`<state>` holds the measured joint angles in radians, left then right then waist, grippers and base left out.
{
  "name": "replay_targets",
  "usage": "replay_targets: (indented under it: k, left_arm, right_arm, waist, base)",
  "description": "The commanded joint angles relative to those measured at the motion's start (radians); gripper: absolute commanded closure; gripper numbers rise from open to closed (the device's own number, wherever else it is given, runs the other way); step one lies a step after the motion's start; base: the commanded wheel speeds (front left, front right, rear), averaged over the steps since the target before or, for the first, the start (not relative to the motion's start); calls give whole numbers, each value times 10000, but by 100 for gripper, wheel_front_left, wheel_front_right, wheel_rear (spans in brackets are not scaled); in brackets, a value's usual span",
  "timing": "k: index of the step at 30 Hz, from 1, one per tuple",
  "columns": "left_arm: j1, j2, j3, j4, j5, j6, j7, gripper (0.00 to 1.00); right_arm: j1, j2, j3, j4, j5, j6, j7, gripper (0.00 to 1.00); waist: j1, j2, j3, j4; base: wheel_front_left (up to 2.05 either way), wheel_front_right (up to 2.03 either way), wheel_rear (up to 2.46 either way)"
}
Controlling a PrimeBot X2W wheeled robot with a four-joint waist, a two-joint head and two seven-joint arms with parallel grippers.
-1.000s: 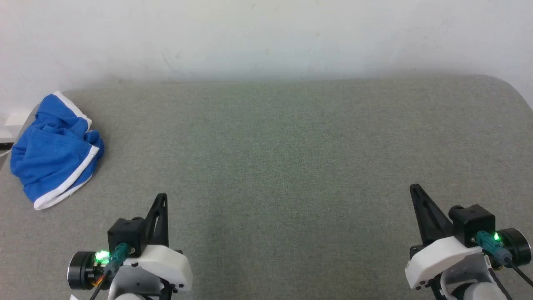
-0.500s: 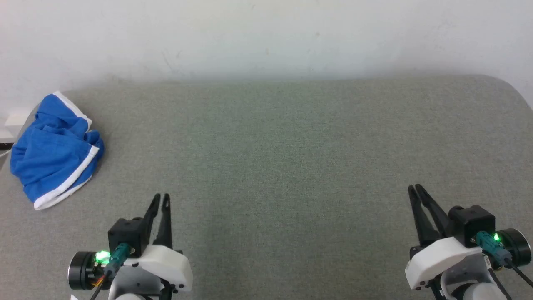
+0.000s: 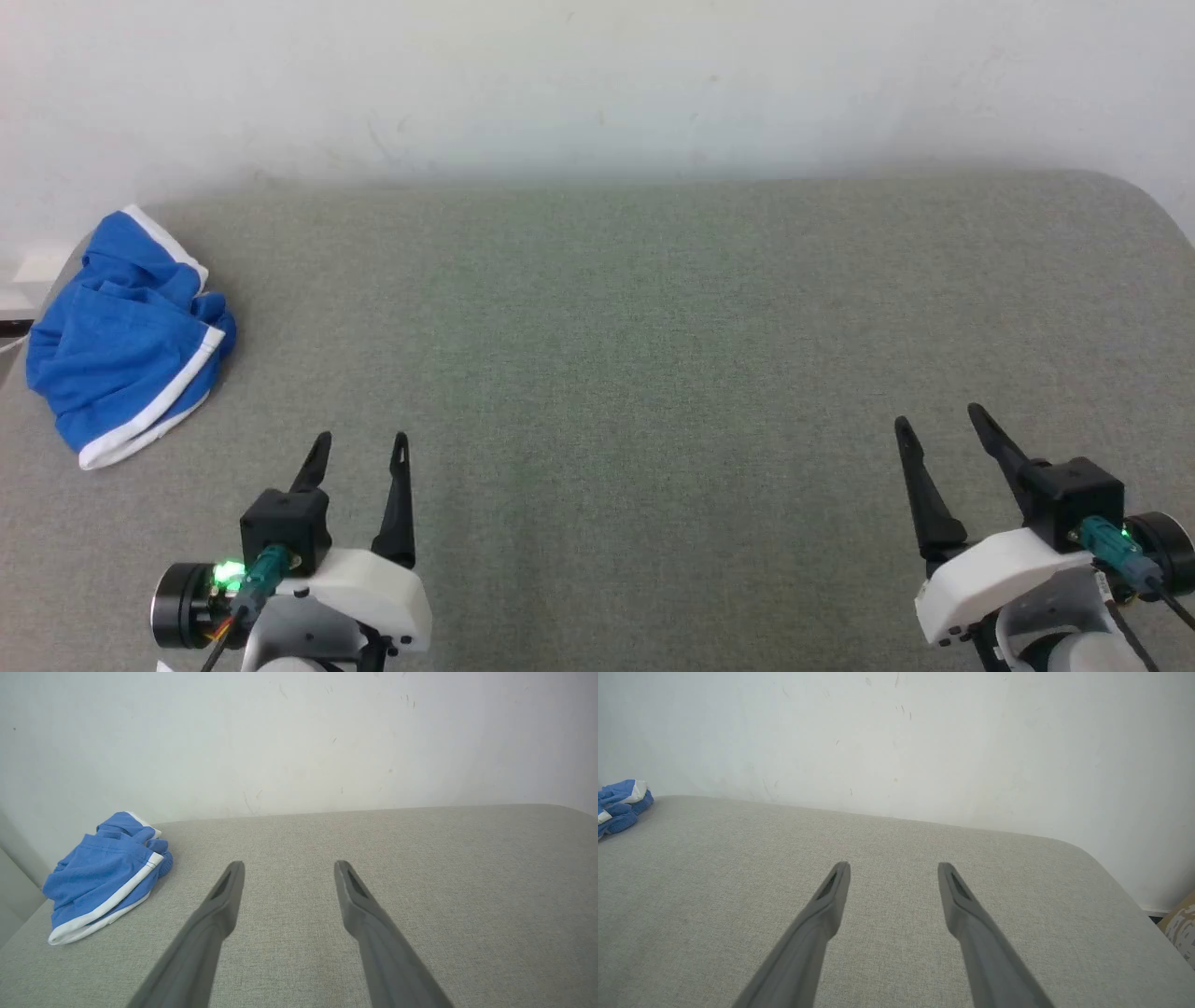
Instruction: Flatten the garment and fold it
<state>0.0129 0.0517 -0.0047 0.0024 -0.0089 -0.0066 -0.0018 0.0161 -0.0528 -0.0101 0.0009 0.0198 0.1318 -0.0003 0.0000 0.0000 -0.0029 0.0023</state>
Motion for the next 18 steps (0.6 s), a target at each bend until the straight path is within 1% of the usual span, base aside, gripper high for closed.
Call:
replay_targets:
  k: [1, 11, 18]
  left_arm:
    - [6, 1, 28, -65, -78, 43, -78, 0]
    - [-12, 25, 69, -154, -170, 87, -225, 0]
    - [-72, 56, 162, -158, -233, 179, -404, 0]
  right_arm:
    - [-1, 3, -65, -84, 107, -1, 12, 0]
    - [-12, 5, -267, -220, 454, -2, 17, 0]
    - [6, 6, -364, -408, 643, -3, 78, 0]
  waist:
    - [0, 0, -4, 6]
    - [0, 0, -31, 98]
    - [0, 0, -45, 355]
  base:
    - [0, 0, 0]
    - [0, 0, 0]
    - [0, 0, 0]
